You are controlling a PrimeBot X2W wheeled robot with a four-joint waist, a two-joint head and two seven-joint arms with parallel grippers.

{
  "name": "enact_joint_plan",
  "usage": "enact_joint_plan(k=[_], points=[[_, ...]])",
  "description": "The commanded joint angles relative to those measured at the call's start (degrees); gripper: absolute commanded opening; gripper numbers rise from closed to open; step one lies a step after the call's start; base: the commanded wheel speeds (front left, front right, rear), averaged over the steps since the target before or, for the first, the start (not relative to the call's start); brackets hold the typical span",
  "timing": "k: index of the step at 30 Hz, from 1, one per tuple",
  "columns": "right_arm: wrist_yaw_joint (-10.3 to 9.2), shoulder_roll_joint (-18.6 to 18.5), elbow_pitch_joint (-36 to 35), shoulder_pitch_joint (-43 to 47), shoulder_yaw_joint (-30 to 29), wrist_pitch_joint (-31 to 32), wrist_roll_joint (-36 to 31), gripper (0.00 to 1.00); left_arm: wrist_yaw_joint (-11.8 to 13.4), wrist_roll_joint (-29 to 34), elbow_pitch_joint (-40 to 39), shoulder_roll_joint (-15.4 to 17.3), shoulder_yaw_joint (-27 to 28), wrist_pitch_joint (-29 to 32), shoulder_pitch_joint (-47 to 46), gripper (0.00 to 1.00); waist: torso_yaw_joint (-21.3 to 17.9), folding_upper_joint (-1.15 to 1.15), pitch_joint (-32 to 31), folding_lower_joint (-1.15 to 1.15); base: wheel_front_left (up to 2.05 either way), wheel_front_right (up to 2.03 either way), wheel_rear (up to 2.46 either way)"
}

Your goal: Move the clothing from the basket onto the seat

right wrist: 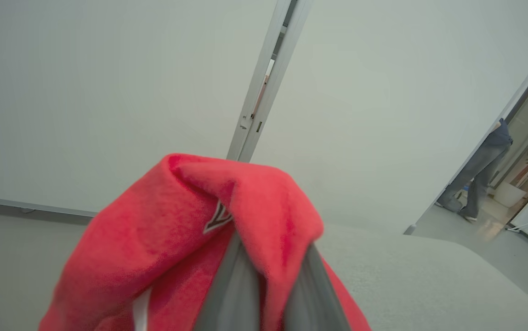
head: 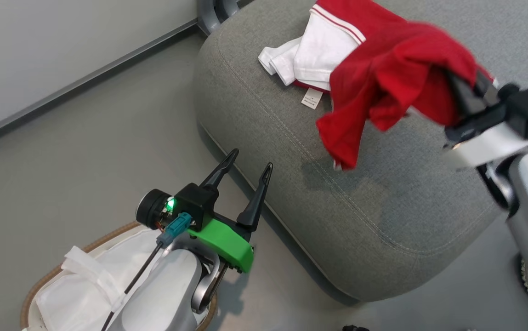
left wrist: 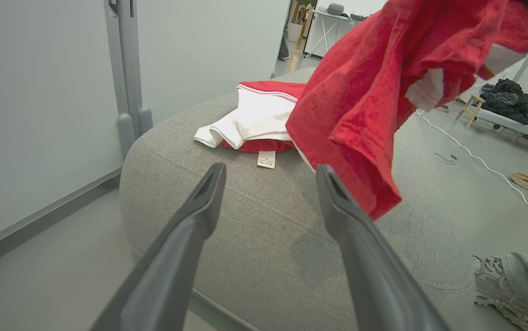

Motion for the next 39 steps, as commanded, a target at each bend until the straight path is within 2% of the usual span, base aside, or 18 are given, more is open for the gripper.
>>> enact_joint_plan(k=[1,5,9,16,23,27,28,29,30,39], points=[[-0.08,-1.27,0.45,-4.07,-0.76,-0.02,-0.39,0.0,-0.24,0.47,-0.51,1.07,-0.2,-0.04,-1.14,1.0,-0.22,-0.01,4.19,0.0,0.0,0.0,0.0],[-0.08,-5.81,4.45,-13.63,-3.37,-0.01,-3.15,0.0,-0.25,0.75,-1.1,2.25,-2.1,-0.05,-3.17,1.0,1.66,-0.01,7.84,0.0,0.0,0.0,0.0],[-0.08,-8.07,10.14,-22.15,-5.99,-0.02,-4.76,0.0,-0.25,0.7,-1.73,3.38,-4.1,-0.05,-6.14,1.0,4.15,-0.01,12.0,0.0,0.0,0.0,0.0],[-0.08,-7.04,21.09,-28.67,-10.55,-0.02,-7.03,0.0,-0.25,0.08,-2.71,3.92,-7.57,-0.04,-10.72,1.0,8.74,-0.01,18.11,0.0,0.0,0.0,0.0],[-0.08,-2.1,30.59,-24.88,-16.51,-0.02,-8.92,0.0,-0.24,0.03,-2.34,3.51,-7.75,-0.04,-13.2,1.0,12.74,-0.01,21.7,0.0,0.0,0.0,0.0],[-0.08,0.81,32.42,-20.96,-19.88,-0.02,-9.96,0.33,-0.24,-0.03,-1.95,3.87,-7.42,-0.04,-12.37,1.0,13.53,-0.01,21.42,0.0,0.0,0.0,0.0],[-0.08,1.44,32.57,-19.76,-21.36,-0.02,-10.01,0.33,-0.25,-0.19,-1.78,3.98,-7.3,-0.04,-11.9,1.0,13.61,-0.01,20.98,0.0,0.0,0.0,0.0],[-0.08,1.96,32.39,-18.75,-22.49,-0.02,-10.1,0.97,-0.25,-0.35,-1.65,3.98,-7.13,-0.04,-11.48,1.0,13.7,-0.01,20.53,0.0,0.0,0.0,0.0],[-0.08,2.62,32.24,-17.32,-23.39,-0.01,-10.4,1.0,-0.25,-0.43,-1.5,3.88,-6.78,-0.04,-11.0,1.0,13.73,-0.01,19.88,0.0,0.0,0.0,0.0],[-0.08,5.77,25.8,-5.7,-27.94,-0.02,-8.86,1.0,-0.25,0.01,-1.47,2.35,-4.55,-0.04,-6.51,1.0,13.25,-0.01,11.93,0.0,0.0,0.0,0.0]])
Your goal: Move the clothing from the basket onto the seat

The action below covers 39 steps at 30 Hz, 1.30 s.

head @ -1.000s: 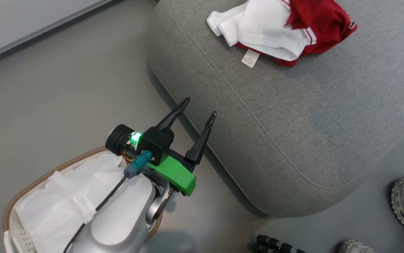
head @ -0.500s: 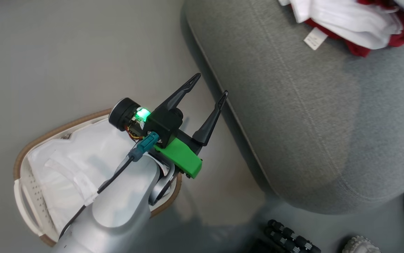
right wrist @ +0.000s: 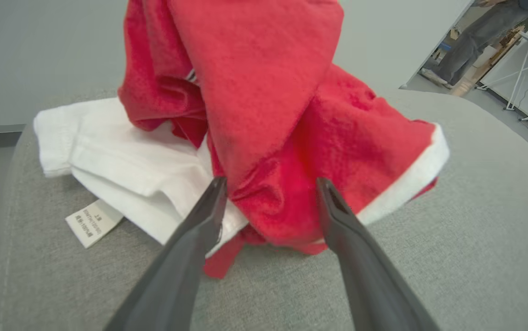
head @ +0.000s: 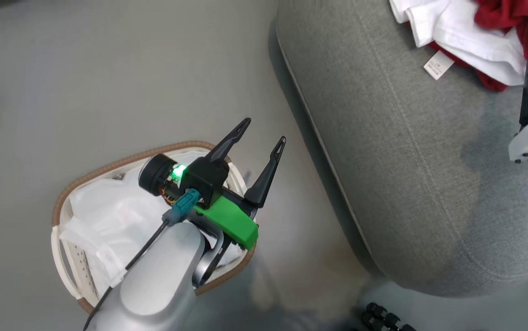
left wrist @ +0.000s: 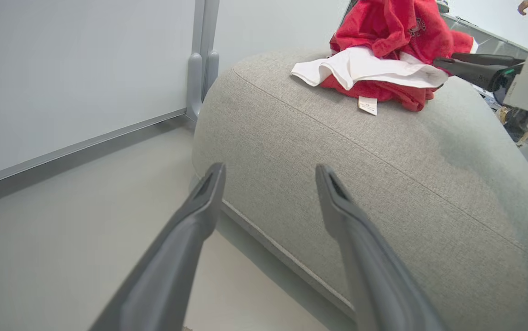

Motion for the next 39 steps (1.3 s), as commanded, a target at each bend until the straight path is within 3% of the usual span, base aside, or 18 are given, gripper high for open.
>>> enact_joint_plan(k=[1,12,26,39], points=[[-0.08,0.32,-1.67,1.92,-0.17,-0.01,0.5,1.0,-0.22,0.2,-0.17,-0.27,0.83,-0.05,1.51,1.0,-0.97,0.0,-4.9,-0.01,0.0,0.0,0.0],[-0.08,3.66,-10.98,10.78,2.18,-0.01,2.64,1.0,-0.22,1.83,0.58,-2.35,6.53,-0.05,8.91,1.0,1.88,0.0,-14.81,-0.01,0.0,0.0,0.0],[-0.08,10.34,-12.34,16.57,8.77,0.0,3.89,1.0,1.27,6.4,1.36,-2.62,25.2,-0.05,17.37,1.0,11.32,0.0,-19.95,-0.01,0.0,0.0,0.0],[-0.08,11.56,-15.03,21.58,12.73,-0.01,6.07,1.0,1.48,10.56,3.51,-3.38,37.97,-0.05,23.24,1.0,15.33,0.0,-24.19,-0.01,0.0,0.0,0.0]])
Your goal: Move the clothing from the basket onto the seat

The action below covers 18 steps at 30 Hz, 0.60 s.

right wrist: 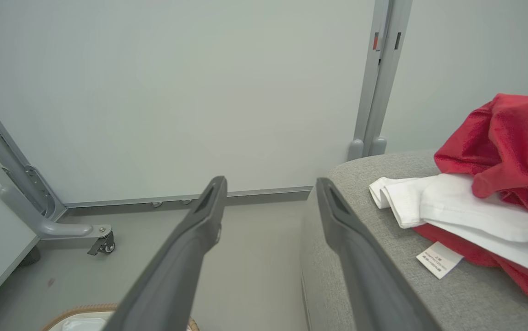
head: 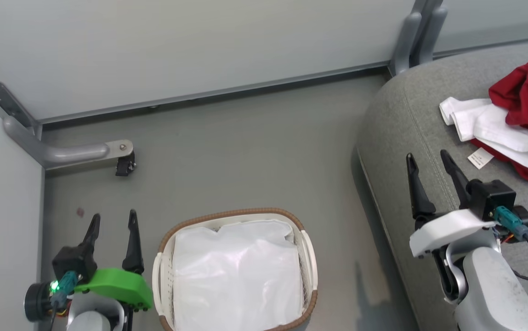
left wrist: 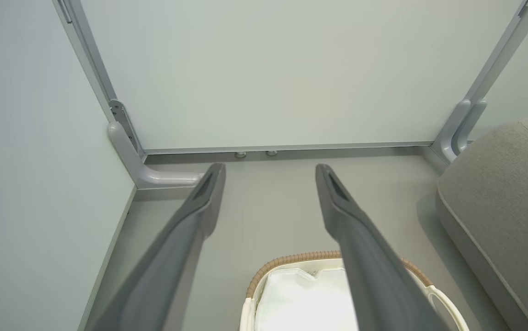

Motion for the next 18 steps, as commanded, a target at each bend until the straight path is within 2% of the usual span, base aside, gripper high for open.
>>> enact_joint_plan(k=[1,7,16,17,18], points=[[-0.08,-0.24,-0.16,1.63,0.29,-0.02,0.65,1.0,0.12,0.56,0.21,-0.22,1.0,-0.04,1.38,1.0,1.06,0.0,-2.11,0.0,0.0,0.0,0.0],[-0.08,-0.21,0.02,5.28,0.8,-0.02,1.79,1.0,-0.63,1.18,0.34,-0.53,3.56,-0.04,4.43,1.0,1.22,0.0,-4.31,0.0,0.0,0.0,0.0],[-0.08,-0.2,0.86,8.93,1.18,-0.02,2.46,1.0,-1.4,-0.85,0.7,-0.87,4.37,-0.04,7.62,1.0,1.42,0.0,-6.0,0.0,0.0,0.0,0.0],[0.0,0.01,0.83,8.5,1.23,0.0,2.16,0.0,-1.21,-0.65,0.74,-0.93,4.26,0.0,7.24,0.0,1.39,0.0,-5.98,0.0,0.0,0.0,0.0],[0.0,0.04,0.98,8.57,1.22,0.0,2.23,0.0,-1.21,-0.69,0.88,-0.98,4.27,0.04,7.23,0.0,1.41,0.0,-6.04,0.0,0.0,0.0,0.0]])
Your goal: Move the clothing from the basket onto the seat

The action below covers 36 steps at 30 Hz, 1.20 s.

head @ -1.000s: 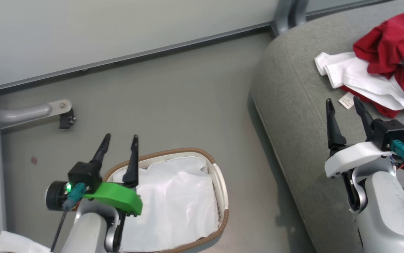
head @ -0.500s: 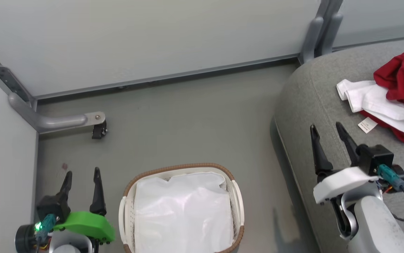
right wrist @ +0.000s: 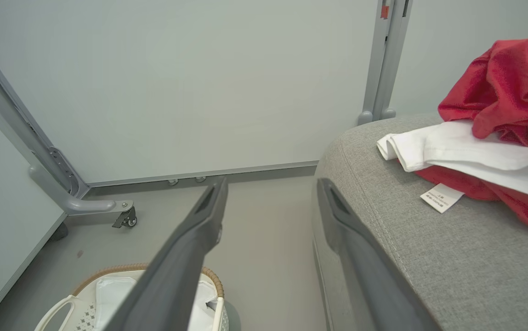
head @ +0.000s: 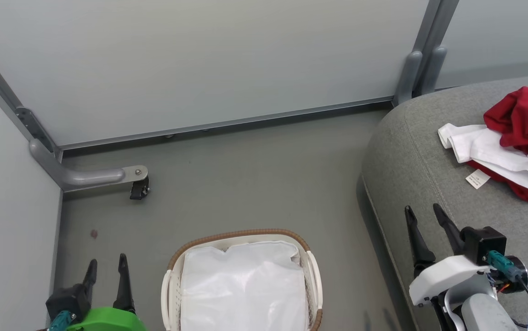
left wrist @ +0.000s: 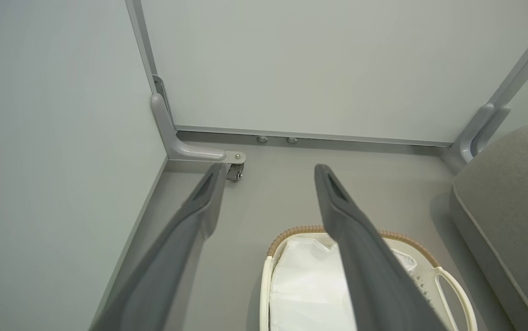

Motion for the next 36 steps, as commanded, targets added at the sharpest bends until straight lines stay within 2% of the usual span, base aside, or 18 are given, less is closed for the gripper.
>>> enact_joint_plan(k=[1,3,18,36], points=[[0.0,0.12,0.35,0.16,0.0,0.0,0.0,0.0,0.0,0.01,0.37,-0.09,0.01,0.01,0.03,0.0,0.0,0.0,-0.01,0.0,0.0,0.0,0.0],[0.0,0.35,1.35,0.81,0.04,0.05,0.0,0.0,0.0,0.0,1.43,-0.35,-0.02,0.07,0.14,0.0,0.01,0.0,-0.02,0.0,0.0,0.0,0.0],[-0.01,0.23,-0.61,1.2,-1.43,4.42,16.17,0.0,-0.05,-15.87,-1.26,-0.27,0.86,4.5,-0.77,0.0,0.17,0.0,-0.3,0.0,0.0,0.0,0.0],[-0.02,0.1,-2.76,1.81,-2.67,8.53,32.12,0.0,-0.11,-31.59,-4.24,-0.17,1.39,8.54,-1.49,0.0,0.37,0.0,-0.62,0.0,0.0,0.0,0.0]])
